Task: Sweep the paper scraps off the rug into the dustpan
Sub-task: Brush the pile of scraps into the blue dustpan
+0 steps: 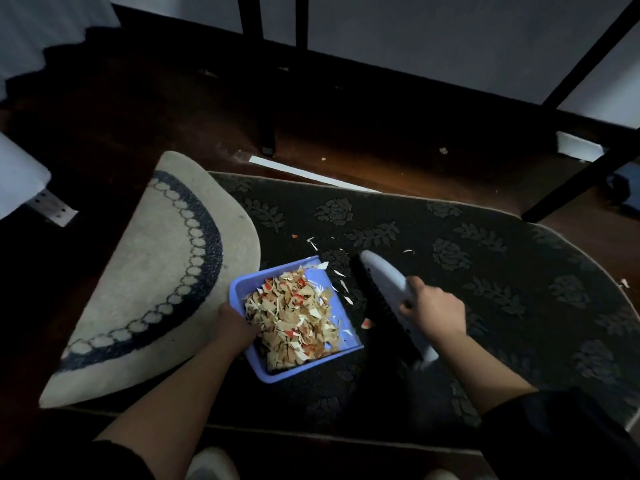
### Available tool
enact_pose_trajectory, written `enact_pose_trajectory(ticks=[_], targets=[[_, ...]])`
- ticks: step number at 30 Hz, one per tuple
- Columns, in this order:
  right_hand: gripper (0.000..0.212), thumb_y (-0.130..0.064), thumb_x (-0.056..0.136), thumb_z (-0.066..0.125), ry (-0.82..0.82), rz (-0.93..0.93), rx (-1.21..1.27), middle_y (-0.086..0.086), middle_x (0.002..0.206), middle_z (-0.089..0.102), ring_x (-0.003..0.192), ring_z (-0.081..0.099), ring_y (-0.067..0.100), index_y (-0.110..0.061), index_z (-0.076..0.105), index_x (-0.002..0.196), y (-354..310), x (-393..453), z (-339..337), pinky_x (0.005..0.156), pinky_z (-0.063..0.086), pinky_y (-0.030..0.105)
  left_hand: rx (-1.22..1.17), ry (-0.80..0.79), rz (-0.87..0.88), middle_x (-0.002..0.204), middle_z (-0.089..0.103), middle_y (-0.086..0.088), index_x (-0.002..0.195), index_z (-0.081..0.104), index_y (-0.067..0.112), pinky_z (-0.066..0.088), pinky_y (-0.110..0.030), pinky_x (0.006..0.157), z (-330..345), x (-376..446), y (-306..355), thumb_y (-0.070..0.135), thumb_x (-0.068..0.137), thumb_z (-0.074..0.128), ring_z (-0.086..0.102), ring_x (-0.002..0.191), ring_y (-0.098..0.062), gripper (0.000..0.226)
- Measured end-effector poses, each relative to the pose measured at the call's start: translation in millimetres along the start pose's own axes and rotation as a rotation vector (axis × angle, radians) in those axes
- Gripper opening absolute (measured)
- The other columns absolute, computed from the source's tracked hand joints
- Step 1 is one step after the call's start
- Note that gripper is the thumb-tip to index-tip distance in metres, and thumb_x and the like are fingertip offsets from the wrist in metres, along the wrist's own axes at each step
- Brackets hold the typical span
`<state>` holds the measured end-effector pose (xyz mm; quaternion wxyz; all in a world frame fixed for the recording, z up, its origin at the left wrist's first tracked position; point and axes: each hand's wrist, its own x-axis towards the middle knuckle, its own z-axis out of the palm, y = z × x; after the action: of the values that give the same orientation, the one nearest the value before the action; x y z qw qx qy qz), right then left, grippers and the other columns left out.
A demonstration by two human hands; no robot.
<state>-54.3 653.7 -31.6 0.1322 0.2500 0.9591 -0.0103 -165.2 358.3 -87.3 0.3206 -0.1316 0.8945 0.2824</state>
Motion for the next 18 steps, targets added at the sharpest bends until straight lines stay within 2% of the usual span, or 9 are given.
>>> enact_pose_trajectory(ticks=[6,10,14,18], targets=[[0.036,-0.044,0.087,0.048,-0.024,-0.179,0.022,0.004,0.101,0.068,0.093,0.065,0.03,-0.024,0.048,0.117,-33,-13,6,0.069,0.047,0.033,-0.071,0.005,-0.023,0.154,0.021,-0.026,0.149,0.003,-0.008,0.033,-0.037,0.105,1,-2,2,0.011,0.084,0.07,0.03,0.14,-0.035,0.095],[0.037,-0.046,0.087,0.05,0.051,-0.127,0.081,0.001,0.099,0.068,0.091,0.065,0.027,-0.03,0.049,0.12,-21,-14,-10,0.065,0.044,0.031,-0.078,0.006,-0.022,0.154,0.019,-0.025,0.149,0.001,-0.008,0.032,-0.037,0.107,3,0,0,0.014,0.084,0.071,0.028,0.141,-0.034,0.098],[0.039,-0.042,0.087,0.051,0.088,-0.063,0.035,0.005,0.1,0.068,0.091,0.065,0.03,-0.025,0.048,0.122,-4,-6,-19,0.065,0.045,0.032,-0.075,0.006,-0.049,0.149,0.029,-0.025,0.148,0.008,-0.005,0.039,-0.037,0.093,3,2,1,0.012,0.083,0.072,0.038,0.134,-0.036,0.093],[0.037,-0.039,0.088,0.051,0.071,0.011,0.014,0.006,0.1,0.067,0.089,0.064,0.031,-0.02,0.047,0.119,2,5,-11,0.064,0.042,0.032,-0.06,0.008,-0.044,0.149,0.03,-0.025,0.146,0.016,-0.006,0.035,-0.038,0.103,3,6,-4,0.011,0.081,0.073,0.038,0.135,-0.034,0.089]])
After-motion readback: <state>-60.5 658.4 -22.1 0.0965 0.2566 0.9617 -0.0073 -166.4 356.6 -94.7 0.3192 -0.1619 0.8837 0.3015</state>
